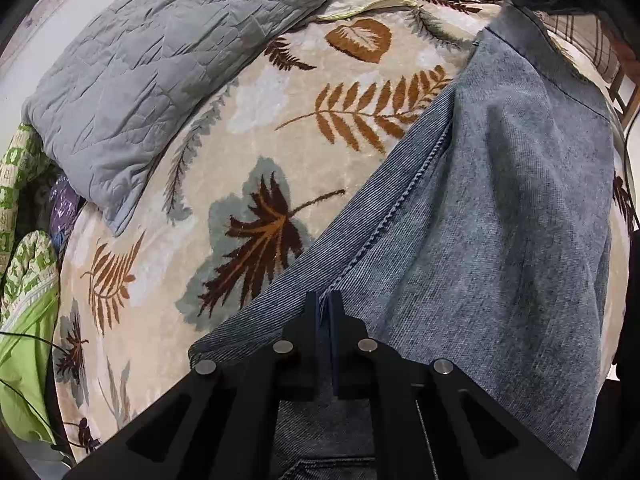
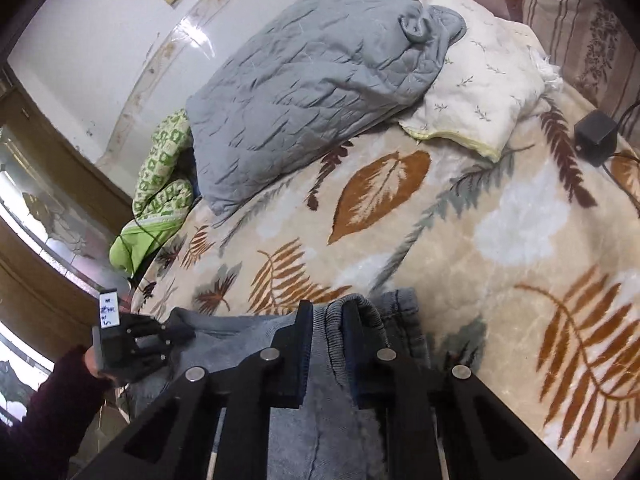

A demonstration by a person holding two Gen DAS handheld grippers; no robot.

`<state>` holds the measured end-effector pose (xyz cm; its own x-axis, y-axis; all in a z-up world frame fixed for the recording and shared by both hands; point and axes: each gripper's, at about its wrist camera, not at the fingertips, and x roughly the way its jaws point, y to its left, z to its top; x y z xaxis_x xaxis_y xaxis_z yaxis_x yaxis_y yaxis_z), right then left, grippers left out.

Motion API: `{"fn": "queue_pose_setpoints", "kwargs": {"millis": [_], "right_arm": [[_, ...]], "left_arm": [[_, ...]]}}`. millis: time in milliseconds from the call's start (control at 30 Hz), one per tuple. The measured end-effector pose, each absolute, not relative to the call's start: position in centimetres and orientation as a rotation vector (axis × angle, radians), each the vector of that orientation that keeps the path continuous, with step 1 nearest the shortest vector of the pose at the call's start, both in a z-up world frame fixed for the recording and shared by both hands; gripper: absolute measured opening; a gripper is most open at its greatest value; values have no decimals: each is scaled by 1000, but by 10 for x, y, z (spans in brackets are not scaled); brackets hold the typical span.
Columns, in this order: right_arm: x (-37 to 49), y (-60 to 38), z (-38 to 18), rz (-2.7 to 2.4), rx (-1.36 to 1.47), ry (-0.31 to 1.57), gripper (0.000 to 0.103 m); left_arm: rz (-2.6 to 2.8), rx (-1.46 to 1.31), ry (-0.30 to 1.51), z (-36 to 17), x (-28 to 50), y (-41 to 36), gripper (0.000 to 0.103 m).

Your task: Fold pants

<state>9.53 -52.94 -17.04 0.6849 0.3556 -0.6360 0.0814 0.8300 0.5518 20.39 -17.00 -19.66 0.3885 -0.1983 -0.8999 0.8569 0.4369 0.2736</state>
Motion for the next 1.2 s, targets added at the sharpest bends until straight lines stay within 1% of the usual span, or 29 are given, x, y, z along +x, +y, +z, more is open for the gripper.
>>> {"fn": "queue_pose_setpoints", "kwargs": {"millis": [67,133,167,200,333,367,433,467,600,633,667,700,733,767,800,833,933,1033,1100,1133,1167,1200], "right_arm": [[94,-531,-179,158,598,831,16],[94,-532,-188,172,621,857,16],[94,-533,-191,172,630,862,17],[94,-535,-194,166,638,860,17],[94,-543,-201,176,683,867,17],[94,-544,-202,174,685,872,17],[95,-546,-205,176,698,886,17],[95,-548,-206,179,709,890,17],[95,-553,-211,163,749,907,21],[96,-554,-213,157,752,913,25],[96,-554,-214,154,755,916,32],[96,-554,-215,152,759,918,35],[96,-554,-215,153,761,920,47],[96,-553,-215,154,759,921,64],[96,-552,-214,155,753,918,68],[97,-551,-212,160,746,910,69],[103,-550,-208,153,737,900,69],[118,-546,-215,129,699,972,69],[125,-539,-217,141,670,970,62],[127,-534,-216,140,635,976,46],[129,-530,-215,130,601,982,27],[130,-527,-212,122,579,977,20]], "left_arm": [[-791,875,952,-201,203,-171,18],[-800,890,935,-202,200,-172,23],[-815,895,935,-202,199,-173,30],[-822,901,932,-201,197,-174,34],[-838,933,930,-204,196,-176,34],[-842,937,933,-204,197,-176,31],[-854,947,947,-205,198,-177,10],[-867,949,962,-207,198,-178,4],[-887,987,963,-207,189,-177,2],[-885,981,967,-206,188,-176,2],[-884,971,970,-204,188,-176,2],[-885,958,967,-201,187,-174,1],[-886,949,959,-198,186,-173,1],[-885,946,952,-195,184,-172,1],[-883,944,945,-193,183,-172,1],[-882,944,937,-191,182,-171,1],[-867,950,914,-185,181,-174,1],[-856,927,901,-177,184,-175,1],[-843,911,895,-173,187,-173,1],[-836,906,891,-171,190,-172,1],[-831,900,889,-169,192,-171,1],[-823,894,887,-167,194,-170,1]]}}
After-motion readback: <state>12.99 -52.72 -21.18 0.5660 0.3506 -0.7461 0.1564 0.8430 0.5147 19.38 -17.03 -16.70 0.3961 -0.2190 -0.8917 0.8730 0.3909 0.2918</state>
